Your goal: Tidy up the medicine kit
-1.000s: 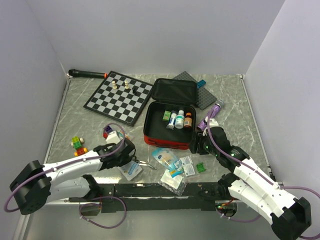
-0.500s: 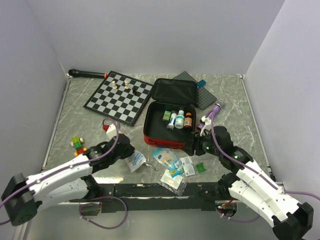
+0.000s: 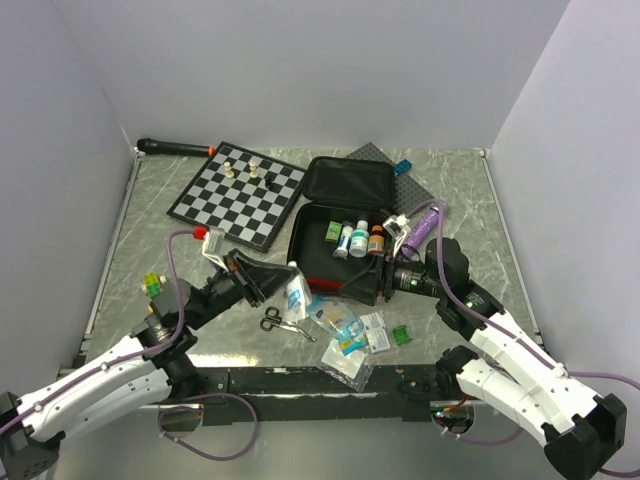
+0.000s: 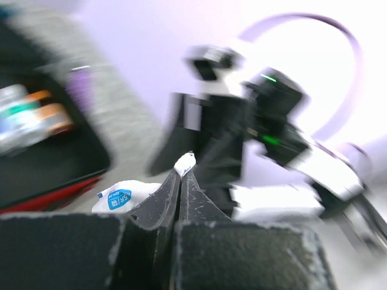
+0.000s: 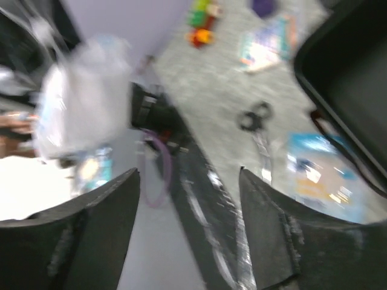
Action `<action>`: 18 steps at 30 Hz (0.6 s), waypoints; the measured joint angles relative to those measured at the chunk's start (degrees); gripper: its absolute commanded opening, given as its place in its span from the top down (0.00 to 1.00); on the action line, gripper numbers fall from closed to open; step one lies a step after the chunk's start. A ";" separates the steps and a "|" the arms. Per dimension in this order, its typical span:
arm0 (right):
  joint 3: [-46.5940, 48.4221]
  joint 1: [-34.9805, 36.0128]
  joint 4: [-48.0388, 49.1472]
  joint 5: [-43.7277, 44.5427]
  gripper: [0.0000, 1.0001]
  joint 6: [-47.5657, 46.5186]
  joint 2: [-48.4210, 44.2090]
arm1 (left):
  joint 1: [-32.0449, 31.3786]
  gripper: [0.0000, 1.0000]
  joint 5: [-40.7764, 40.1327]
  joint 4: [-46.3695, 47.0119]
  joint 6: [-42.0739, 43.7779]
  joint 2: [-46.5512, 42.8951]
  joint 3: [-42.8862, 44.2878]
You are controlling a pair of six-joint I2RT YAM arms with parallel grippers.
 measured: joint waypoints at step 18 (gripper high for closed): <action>-0.50 0.00 32.37 -12.94 0.20 19.87 2.03 | 0.44 0.99 21.62 42.10 -1.81 14.43 -2.64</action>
